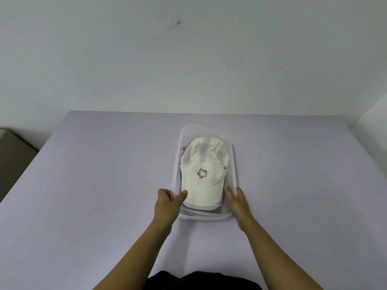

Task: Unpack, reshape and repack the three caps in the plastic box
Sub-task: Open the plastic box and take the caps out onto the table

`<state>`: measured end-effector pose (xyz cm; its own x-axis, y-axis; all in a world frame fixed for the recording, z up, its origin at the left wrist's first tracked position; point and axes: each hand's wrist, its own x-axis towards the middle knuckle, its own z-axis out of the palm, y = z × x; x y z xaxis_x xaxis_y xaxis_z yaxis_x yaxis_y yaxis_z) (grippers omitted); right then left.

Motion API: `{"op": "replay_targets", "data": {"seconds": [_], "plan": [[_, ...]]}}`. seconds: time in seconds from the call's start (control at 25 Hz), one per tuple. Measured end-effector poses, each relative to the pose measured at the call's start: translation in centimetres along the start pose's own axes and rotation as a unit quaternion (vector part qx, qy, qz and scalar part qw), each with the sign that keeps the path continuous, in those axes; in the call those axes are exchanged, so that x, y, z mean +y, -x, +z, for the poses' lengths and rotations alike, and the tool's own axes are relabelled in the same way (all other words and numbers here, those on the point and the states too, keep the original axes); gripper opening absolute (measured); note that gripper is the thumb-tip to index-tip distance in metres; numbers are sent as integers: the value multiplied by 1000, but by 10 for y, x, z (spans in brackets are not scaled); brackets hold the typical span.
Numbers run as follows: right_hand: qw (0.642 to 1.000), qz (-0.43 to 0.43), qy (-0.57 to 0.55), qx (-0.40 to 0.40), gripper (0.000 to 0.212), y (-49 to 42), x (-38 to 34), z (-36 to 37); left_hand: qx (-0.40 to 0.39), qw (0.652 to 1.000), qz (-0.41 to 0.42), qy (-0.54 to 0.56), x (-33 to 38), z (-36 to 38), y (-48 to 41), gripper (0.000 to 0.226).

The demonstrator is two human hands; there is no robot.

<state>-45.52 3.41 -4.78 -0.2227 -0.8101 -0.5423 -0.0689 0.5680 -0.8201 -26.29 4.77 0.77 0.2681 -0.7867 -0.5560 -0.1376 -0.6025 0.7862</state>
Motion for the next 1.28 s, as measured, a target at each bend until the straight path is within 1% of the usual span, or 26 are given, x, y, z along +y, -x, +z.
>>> {"op": "replay_targets", "data": {"seconds": [0.04, 0.08, 0.16, 0.2, 0.24, 0.32, 0.36, 0.4, 0.44, 0.52, 0.6, 0.68, 0.8, 0.88, 0.92, 1.0, 1.04, 1.08, 1.12, 1.24, 1.28], "plan": [[1000, 6, -13, -12, 70, 0, -1, -1, -26, 995, -1, 101, 1, 3, 5, 34], [999, 17, -38, -27, 81, 0, -1, -2, -46, 980, 4, 193, 2, 3, 8, 36], [992, 49, -98, -56, 113, -5, 3, -4, -54, 949, 19, 309, 3, -2, 4, 37], [992, 52, -101, -63, 119, -7, 3, -4, -48, 934, 23, 352, 4, -11, -3, 36], [994, 48, -78, -66, 112, -7, 3, -4, -37, 922, 27, 385, 6, -23, -13, 35], [998, 17, 33, -49, 76, -1, 3, -2, -10, 908, 47, 417, 9, -60, -36, 33], [996, -2, 85, -34, 62, 0, 4, 0, 5, 904, 60, 424, 9, -82, -47, 33], [992, -16, 120, -20, 57, 0, 6, 0, 17, 901, 71, 428, 8, -102, -57, 34], [990, -24, 141, -13, 57, 0, 7, 1, 33, 901, 75, 427, 5, -122, -67, 35], [986, -29, 161, -7, 60, 0, 7, 1, 59, 904, 72, 417, -8, -154, -82, 32], [985, -31, 170, -3, 61, 1, 7, 2, 76, 909, 58, 406, -25, -169, -91, 36], [983, -29, 180, 0, 62, 3, 7, 2, 73, 914, 31, 399, -43, -165, -97, 42], [982, -21, 186, 7, 65, 0, 8, 2, 57, 929, -14, 365, -62, -148, -107, 43], [982, -18, 186, 10, 66, -1, 7, 5, 57, 947, -42, 312, -72, -141, -112, 38], [982, -17, 186, 10, 67, -1, 7, 5, 61, 961, -47, 264, -77, -139, -114, 38], [982, -15, 186, 9, 68, -2, 7, 5, 74, 989, -40, 118, -86, -136, -118, 48], [982, -14, 186, 8, 69, -1, 7, 5, 87, 995, -32, 38, -88, -134, -118, 52], [983, -12, 185, 8, 69, -1, 7, 5, 100, 995, -25, -16, -89, -133, -120, 53], [983, -10, 184, 8, 69, -1, 6, 5, 108, 993, -25, -39, -89, -131, -121, 51], [981, -15, 191, 10, 69, -1, 5, 7, 135, 988, -56, -45, -85, -126, -127, 52], [981, -15, 193, 11, 69, -1, 5, 7, 145, 985, -66, -62, -84, -124, -129, 52]]}}
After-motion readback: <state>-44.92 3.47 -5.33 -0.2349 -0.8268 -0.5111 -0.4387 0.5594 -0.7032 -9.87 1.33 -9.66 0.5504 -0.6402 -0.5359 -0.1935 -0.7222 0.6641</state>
